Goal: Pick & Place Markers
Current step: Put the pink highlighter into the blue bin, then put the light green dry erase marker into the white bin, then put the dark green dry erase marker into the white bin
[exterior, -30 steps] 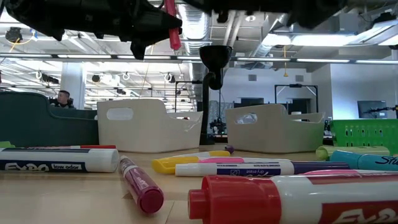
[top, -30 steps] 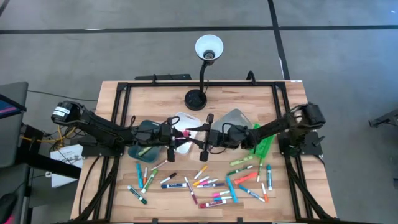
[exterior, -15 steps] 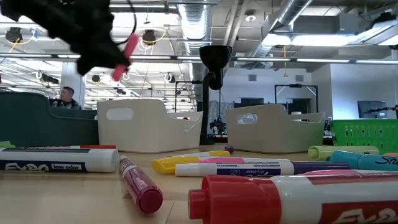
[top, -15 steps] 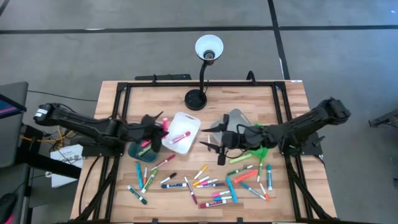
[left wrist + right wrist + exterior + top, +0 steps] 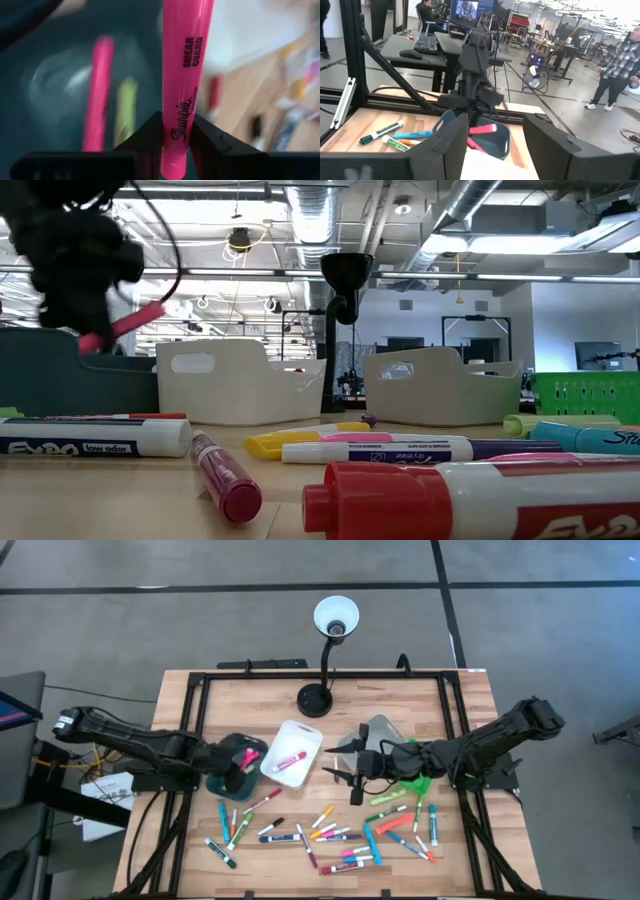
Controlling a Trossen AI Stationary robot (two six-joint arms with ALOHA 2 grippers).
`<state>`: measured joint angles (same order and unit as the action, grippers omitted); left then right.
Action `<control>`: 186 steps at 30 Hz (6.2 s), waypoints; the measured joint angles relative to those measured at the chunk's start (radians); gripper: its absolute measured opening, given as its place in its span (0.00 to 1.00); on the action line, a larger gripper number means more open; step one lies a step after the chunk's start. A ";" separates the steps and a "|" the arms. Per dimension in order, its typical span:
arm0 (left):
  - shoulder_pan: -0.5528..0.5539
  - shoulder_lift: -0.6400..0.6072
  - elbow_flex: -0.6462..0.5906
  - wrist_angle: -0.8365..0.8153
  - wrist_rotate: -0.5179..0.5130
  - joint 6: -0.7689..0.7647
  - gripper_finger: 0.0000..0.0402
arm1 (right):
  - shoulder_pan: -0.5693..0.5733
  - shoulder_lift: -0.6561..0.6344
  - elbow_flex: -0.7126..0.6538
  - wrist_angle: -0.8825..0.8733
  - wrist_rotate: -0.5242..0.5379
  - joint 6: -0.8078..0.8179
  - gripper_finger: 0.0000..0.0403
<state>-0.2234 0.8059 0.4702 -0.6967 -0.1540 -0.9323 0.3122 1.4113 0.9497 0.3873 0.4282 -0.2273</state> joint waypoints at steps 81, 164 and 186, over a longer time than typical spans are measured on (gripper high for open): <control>-0.543 0.651 0.184 0.198 0.117 -0.566 0.33 | 0.000 0.002 0.000 -0.074 -0.007 0.045 0.38; 0.267 0.564 0.254 0.549 -0.017 0.532 0.29 | -0.112 0.080 0.033 -0.118 -0.035 0.062 0.33; -0.270 0.203 0.254 0.545 0.131 0.575 0.29 | -0.110 0.080 0.033 -0.119 -0.037 0.063 0.33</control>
<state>-0.4929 1.0094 0.7242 -0.1512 -0.0229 -0.3577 0.2024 1.4910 0.9825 0.2687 0.3916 -0.1646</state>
